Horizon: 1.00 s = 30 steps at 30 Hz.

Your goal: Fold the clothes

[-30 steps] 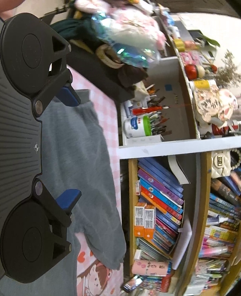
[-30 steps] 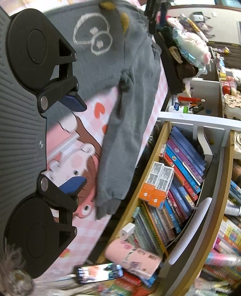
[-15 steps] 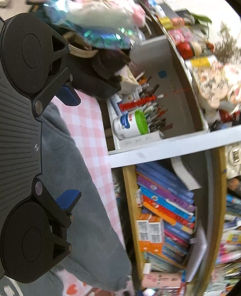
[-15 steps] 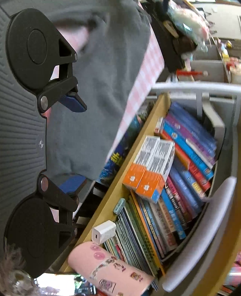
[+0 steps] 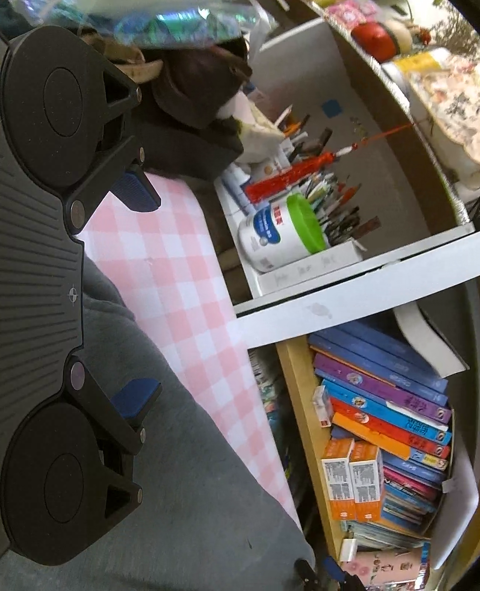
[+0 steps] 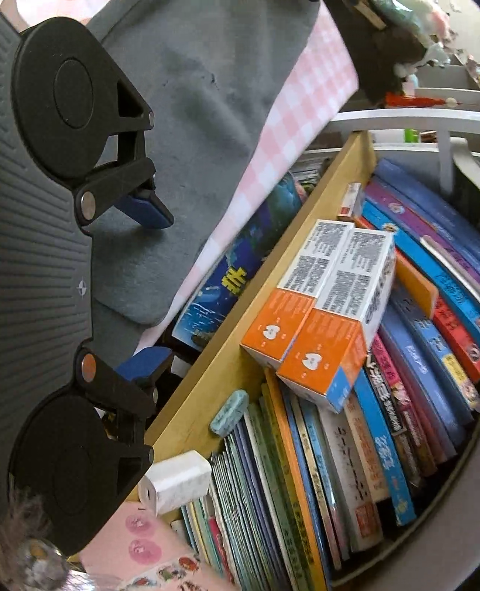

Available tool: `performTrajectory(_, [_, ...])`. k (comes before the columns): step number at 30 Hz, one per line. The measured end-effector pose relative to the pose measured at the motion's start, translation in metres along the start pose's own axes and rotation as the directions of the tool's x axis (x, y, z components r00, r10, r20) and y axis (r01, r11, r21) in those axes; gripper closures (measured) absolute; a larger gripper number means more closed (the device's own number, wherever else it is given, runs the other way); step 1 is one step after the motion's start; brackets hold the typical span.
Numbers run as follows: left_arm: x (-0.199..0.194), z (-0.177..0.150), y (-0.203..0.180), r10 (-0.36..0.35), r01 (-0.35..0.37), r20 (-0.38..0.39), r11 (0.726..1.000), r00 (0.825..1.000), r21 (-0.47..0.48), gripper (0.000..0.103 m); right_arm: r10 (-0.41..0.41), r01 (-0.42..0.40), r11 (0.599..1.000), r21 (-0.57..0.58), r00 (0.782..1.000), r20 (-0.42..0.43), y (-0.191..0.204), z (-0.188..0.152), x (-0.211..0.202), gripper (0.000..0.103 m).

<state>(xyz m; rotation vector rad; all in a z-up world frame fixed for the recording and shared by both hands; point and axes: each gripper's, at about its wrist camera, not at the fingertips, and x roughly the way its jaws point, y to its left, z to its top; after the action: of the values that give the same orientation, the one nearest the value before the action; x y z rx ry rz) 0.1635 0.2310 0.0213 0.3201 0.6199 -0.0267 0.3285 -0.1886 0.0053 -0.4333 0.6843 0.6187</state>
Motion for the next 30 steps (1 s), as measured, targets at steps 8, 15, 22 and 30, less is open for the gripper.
performTrajectory(8, [0.030,-0.004,-0.005,-0.113,0.113,-0.089,0.994,0.990,-0.007,0.006,0.047,-0.044,0.997,0.068,0.998,-0.052,-0.009,-0.009,0.010,0.043])
performTrajectory(15, [0.039,-0.008,0.005,-0.192,0.172,-0.145,0.975,0.971,-0.138,0.010,0.079,-0.071,0.989,0.128,0.995,-0.065,-0.016,-0.012,0.007,0.047])
performTrajectory(22, [0.031,-0.008,0.009,-0.230,0.198,-0.173,0.963,0.958,-0.183,0.046,0.083,-0.070,0.986,0.154,0.993,-0.086,-0.016,-0.012,-0.001,0.077])
performTrajectory(30, [-0.004,0.008,0.013,-0.110,0.090,-0.084,0.973,0.990,-0.210,0.085,-0.073,0.063,0.987,0.150,0.995,0.063,0.005,-0.007,-0.043,0.092])
